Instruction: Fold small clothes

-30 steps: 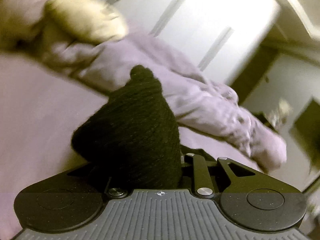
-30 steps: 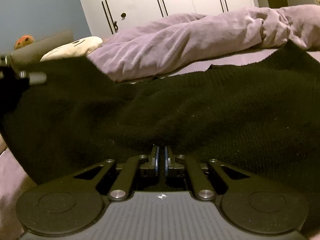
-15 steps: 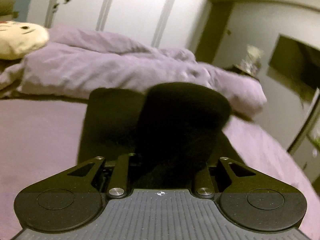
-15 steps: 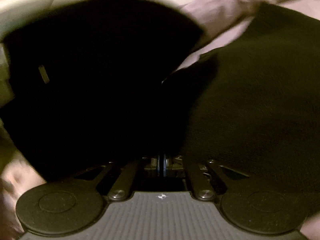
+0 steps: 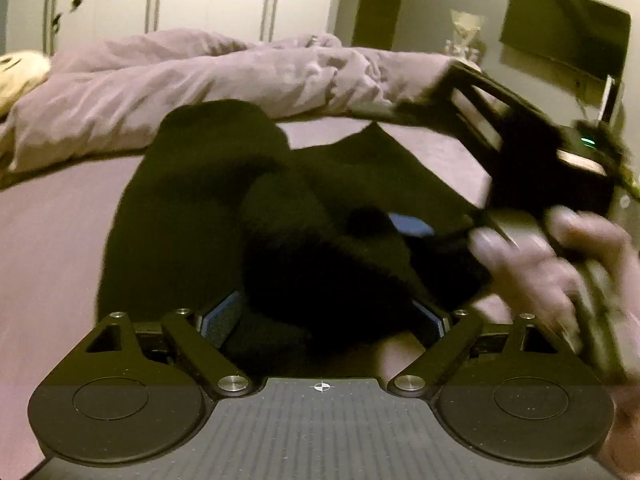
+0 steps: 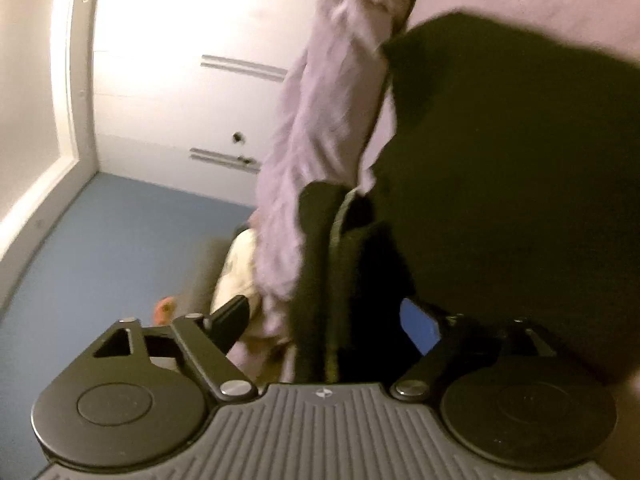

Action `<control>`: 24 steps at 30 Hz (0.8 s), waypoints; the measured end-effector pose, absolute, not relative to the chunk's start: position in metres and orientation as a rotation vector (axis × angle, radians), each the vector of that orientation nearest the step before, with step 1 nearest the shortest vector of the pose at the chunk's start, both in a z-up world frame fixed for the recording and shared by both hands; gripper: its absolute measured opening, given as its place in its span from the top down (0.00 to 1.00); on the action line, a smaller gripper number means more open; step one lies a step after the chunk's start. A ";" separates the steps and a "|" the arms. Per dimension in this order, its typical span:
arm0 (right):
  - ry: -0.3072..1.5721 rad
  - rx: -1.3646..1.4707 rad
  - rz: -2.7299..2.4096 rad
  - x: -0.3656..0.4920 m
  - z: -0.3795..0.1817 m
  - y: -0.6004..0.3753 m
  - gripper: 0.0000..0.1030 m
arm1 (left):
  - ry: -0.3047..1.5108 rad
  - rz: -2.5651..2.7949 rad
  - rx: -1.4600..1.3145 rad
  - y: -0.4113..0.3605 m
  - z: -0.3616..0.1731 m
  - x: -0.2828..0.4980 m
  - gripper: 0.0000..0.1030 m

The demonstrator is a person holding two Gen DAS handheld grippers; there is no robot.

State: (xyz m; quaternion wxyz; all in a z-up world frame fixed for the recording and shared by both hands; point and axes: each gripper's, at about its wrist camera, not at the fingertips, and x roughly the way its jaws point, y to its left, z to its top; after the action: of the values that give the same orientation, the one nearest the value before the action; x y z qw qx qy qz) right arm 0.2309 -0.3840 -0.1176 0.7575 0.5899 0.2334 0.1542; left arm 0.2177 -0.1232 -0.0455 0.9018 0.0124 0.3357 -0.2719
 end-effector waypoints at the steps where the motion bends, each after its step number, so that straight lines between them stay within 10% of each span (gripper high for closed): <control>1: 0.517 1.287 0.341 0.238 -0.115 -0.381 0.14 | 0.701 -0.556 -0.001 -0.116 -0.043 0.212 0.10; 15: 0.772 0.960 0.275 0.335 -0.075 -0.326 0.14 | 0.781 -0.194 -0.172 0.000 -0.068 0.226 0.10; 18: 0.804 0.877 0.269 0.335 -0.072 -0.316 0.41 | 0.820 -0.192 -0.183 0.003 -0.077 0.231 0.10; 19: 0.807 0.842 0.274 0.328 -0.074 -0.317 0.68 | 0.820 -0.194 -0.172 0.004 -0.078 0.230 0.10; 24: 0.852 0.757 0.248 0.336 -0.079 -0.313 0.68 | 0.829 -0.198 -0.132 0.002 -0.079 0.227 0.09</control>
State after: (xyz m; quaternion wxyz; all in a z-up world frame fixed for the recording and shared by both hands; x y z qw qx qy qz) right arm 0.3360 -0.3131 -0.0789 0.8346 0.3575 0.4024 0.1171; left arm 0.2268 0.0017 -0.0785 0.9084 -0.0640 0.4019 -0.0957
